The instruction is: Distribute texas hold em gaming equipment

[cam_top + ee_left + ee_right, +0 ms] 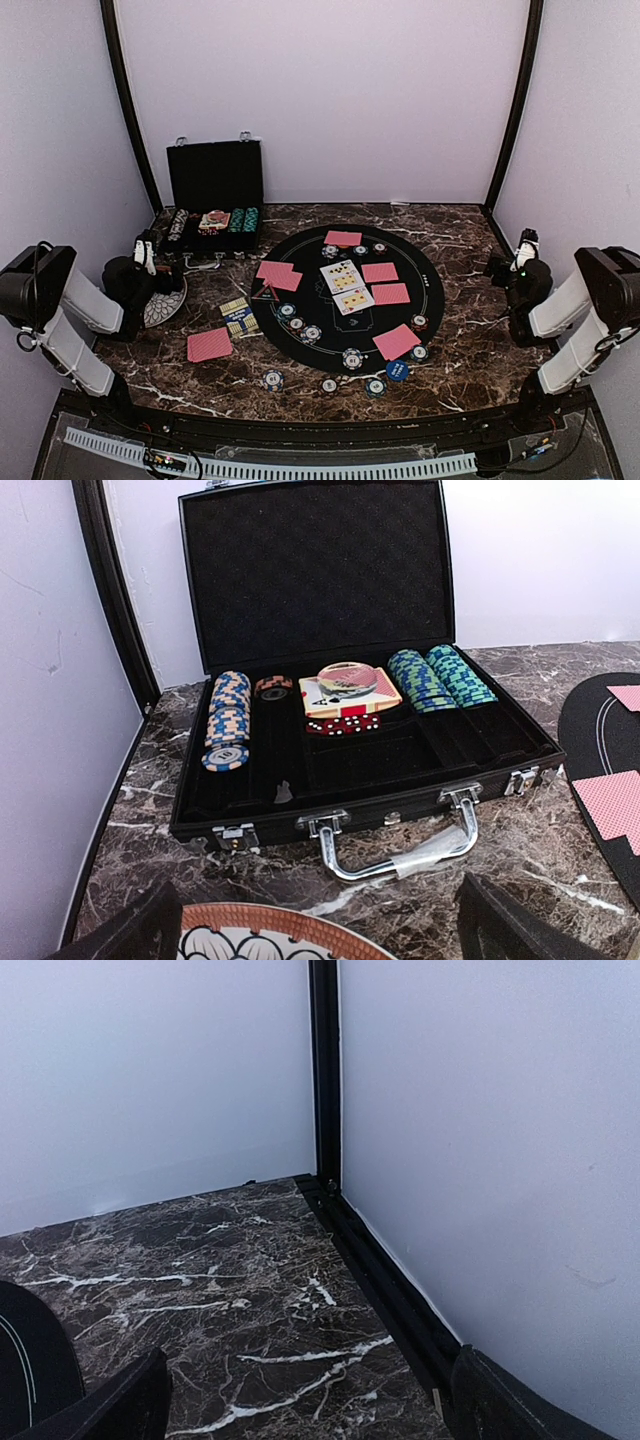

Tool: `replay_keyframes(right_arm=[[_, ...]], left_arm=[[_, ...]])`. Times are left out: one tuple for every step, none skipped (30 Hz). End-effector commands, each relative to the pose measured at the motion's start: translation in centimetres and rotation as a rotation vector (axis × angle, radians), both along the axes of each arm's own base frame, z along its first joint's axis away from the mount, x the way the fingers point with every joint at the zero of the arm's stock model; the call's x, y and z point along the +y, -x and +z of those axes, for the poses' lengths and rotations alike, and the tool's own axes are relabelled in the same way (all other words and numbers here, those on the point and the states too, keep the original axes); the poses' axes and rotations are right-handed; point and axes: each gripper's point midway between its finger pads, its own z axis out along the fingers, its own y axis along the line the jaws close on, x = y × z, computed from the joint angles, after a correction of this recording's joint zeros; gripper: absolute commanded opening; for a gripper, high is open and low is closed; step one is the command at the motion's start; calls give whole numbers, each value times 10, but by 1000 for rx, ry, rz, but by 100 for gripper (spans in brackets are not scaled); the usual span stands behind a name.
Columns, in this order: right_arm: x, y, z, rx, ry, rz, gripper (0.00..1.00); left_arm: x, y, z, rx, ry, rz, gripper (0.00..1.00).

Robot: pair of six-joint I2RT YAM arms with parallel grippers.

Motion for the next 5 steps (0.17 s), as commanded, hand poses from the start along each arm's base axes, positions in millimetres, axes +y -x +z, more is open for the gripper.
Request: replay_keyframes(right_arm=[[0, -4, 11, -42, -7, 2, 98], [0, -4, 11, -42, -6, 2, 98], [0, -4, 11, -41, -6, 3, 98], [0, -4, 11, -42, -6, 2, 98], [0, -3, 12, -45, -6, 2, 98]], left_arm=[[2, -3, 11, -39, 5, 8, 99], [2, -3, 11, -40, 5, 8, 99], [2, -3, 11, -40, 5, 8, 99], [2, -3, 11, -39, 5, 8, 99], [2, -3, 10, -38, 5, 9, 99]])
